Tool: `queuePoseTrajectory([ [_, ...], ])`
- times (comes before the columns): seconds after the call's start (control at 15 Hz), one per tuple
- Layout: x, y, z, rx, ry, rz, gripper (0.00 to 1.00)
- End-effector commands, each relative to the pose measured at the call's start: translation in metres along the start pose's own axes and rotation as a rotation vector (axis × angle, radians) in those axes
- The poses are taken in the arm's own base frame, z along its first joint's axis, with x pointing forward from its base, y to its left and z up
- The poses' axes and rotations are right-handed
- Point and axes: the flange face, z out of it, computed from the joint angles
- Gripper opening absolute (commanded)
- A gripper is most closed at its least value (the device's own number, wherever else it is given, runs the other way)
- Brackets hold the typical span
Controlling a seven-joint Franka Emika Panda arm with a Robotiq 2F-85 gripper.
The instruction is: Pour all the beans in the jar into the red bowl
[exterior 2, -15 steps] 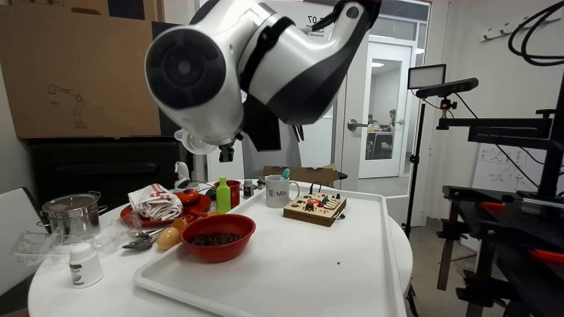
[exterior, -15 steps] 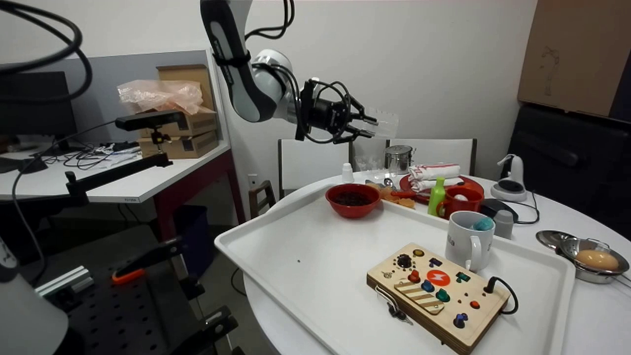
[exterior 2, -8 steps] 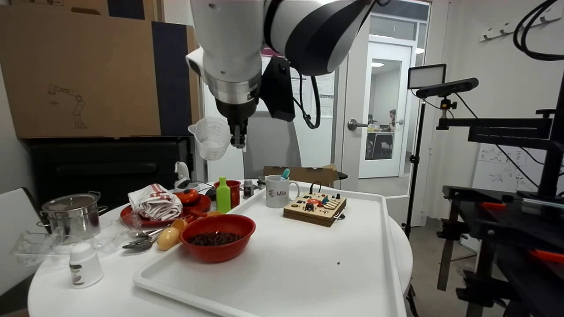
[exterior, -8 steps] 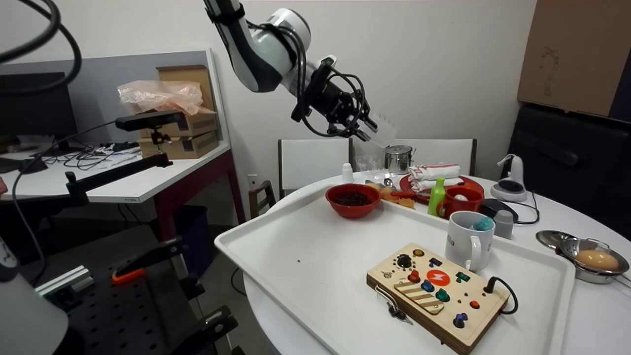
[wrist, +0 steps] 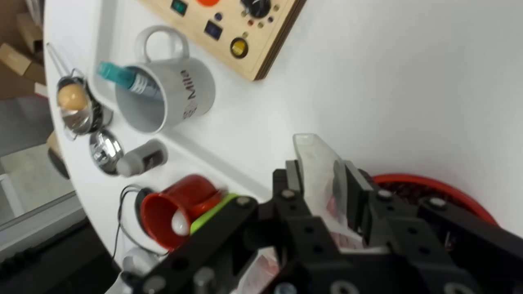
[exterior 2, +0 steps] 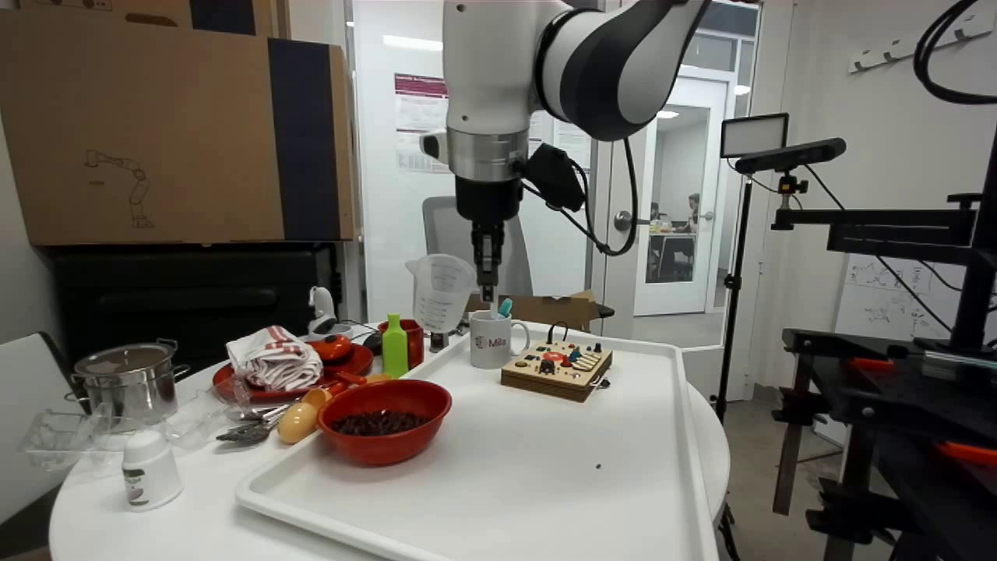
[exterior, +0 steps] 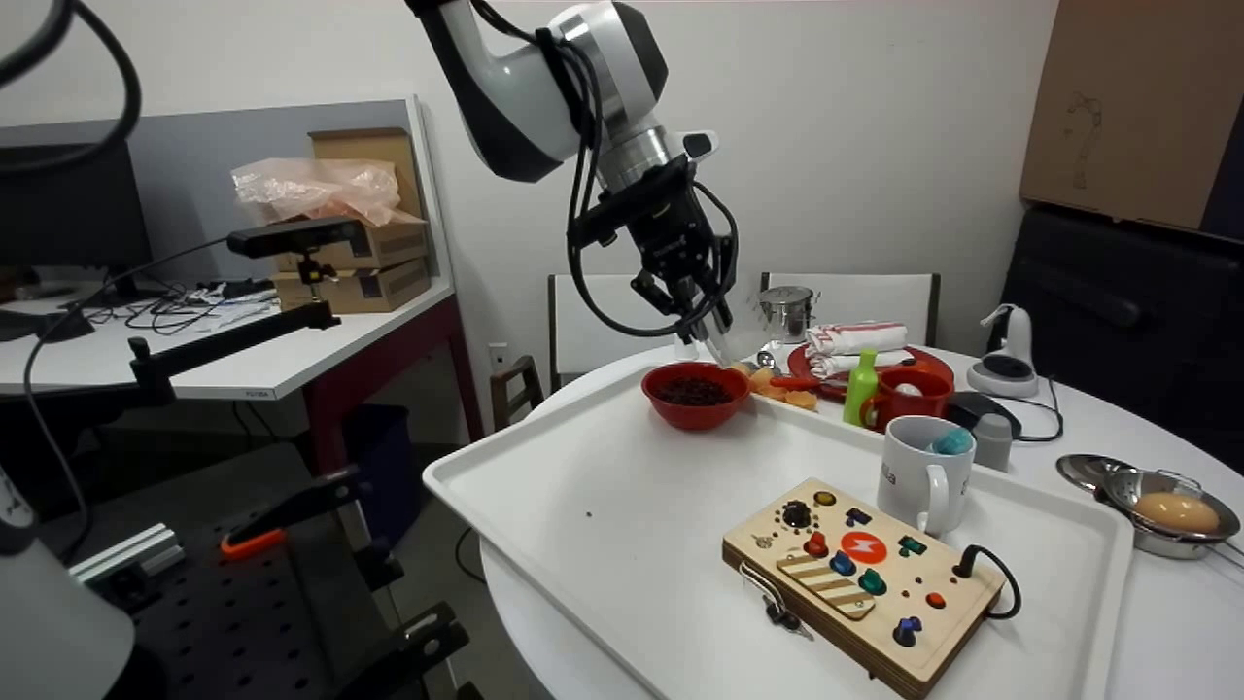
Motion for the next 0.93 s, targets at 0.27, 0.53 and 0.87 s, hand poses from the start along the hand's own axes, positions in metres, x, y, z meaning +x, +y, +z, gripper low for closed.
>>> queuePoseTrajectory([
  [0.27, -0.055, -0.005, 0.039, 0.292, -0.177, 0.150, 0.07],
  [0.53, -0.051, -0.005, 0.053, 0.306, -0.169, 0.256, 0.07],
  [0.87, -0.048, -0.004, 0.080, 0.277, -0.171, 0.339, 0.07],
])
